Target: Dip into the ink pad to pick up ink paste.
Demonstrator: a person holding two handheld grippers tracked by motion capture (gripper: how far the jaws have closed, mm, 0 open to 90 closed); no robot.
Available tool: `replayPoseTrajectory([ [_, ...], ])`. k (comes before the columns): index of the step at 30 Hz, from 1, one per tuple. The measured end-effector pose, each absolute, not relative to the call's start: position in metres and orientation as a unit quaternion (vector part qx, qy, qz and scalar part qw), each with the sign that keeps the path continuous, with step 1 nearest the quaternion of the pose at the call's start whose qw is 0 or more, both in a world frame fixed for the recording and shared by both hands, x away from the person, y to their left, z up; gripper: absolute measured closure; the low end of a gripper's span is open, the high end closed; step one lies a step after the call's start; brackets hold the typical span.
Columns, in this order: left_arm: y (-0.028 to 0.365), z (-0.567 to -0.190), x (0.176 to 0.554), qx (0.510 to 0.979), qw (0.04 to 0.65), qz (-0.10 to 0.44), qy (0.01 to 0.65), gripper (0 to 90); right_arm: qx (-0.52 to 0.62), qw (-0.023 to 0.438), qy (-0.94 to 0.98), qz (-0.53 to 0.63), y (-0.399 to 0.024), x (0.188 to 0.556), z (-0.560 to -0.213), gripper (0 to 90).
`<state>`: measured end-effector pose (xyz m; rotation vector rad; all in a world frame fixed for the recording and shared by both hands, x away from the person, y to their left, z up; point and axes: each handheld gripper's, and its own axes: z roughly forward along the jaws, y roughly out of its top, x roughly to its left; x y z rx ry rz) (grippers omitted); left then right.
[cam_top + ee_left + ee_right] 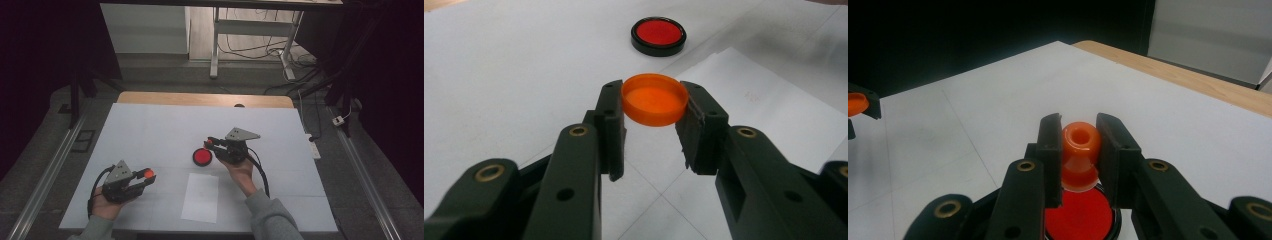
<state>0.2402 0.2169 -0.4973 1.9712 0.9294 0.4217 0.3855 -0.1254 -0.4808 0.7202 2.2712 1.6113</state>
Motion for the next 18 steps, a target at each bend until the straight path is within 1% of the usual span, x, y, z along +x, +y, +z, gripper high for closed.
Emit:
replayPoseTrajectory([
  [10,0.216,-0.499,0.241,0.797,0.443,0.168,0.374,64.7,0.244,0.126,0.792,0.545,-0.121,0.386,-0.485,72.7],
  [18,0.216,-0.501,0.242,0.799,0.441,0.165,0.374,64.7,0.241,0.126,0.81,0.52,-0.113,0.388,-0.496,72.7],
])
